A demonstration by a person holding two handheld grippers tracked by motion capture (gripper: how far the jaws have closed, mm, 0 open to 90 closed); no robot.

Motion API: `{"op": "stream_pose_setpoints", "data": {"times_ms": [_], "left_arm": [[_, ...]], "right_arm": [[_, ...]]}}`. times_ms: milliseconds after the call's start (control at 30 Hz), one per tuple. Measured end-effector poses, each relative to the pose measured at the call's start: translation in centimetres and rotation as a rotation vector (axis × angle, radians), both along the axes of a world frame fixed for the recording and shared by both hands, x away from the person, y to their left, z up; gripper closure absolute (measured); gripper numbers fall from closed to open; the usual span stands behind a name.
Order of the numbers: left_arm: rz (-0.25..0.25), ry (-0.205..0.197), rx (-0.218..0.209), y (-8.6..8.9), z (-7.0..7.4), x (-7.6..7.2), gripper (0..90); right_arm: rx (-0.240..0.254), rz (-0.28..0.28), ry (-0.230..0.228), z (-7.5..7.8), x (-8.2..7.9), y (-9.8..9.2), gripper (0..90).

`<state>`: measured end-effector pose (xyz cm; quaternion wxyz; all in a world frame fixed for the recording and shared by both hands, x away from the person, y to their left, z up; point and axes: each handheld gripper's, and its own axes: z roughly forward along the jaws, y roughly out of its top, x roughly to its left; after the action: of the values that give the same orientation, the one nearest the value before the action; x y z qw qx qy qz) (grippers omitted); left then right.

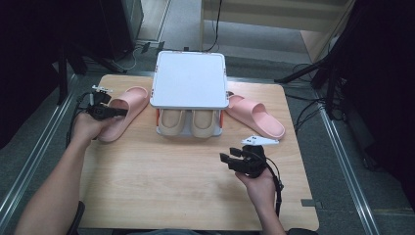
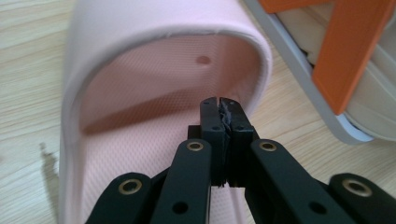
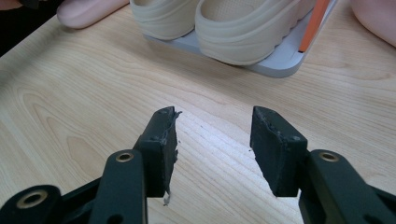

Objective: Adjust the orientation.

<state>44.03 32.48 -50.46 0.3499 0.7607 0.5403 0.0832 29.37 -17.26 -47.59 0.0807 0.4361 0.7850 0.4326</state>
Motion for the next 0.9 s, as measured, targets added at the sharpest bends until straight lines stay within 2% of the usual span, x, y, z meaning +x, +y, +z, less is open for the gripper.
{"op": "stream_pose_setpoints", "data": {"times_ms": [433, 567, 700, 800, 900], "left_arm": [[-0.011, 0.016, 0.0, -2.5, 0.1, 0.3, 87.4], [0.015, 0.028, -0.025, -2.1, 0.2, 0.3, 84.1], [0.033, 0.008, -0.042, -1.2, 1.0, 0.0, 81.0], [0.034, -0.004, -0.039, -0.9, 1.9, -0.6, 75.8], [0.024, 0.002, -0.038, -0.5, 2.7, -1.1, 65.8]], "right_arm": [[-0.017, 0.009, 0.01, -0.2, 0.1, 0.5, 51.4], [-0.016, 0.011, 0.007, -0.2, 0.0, 0.4, 51.3], [-0.012, 0.015, 0.008, -0.1, 0.0, 0.4, 51.3], [-0.008, 0.021, 0.006, -0.1, 0.1, 0.5, 51.3], [-0.008, 0.028, 0.009, -0.1, 0.4, 0.8, 51.3]]}}
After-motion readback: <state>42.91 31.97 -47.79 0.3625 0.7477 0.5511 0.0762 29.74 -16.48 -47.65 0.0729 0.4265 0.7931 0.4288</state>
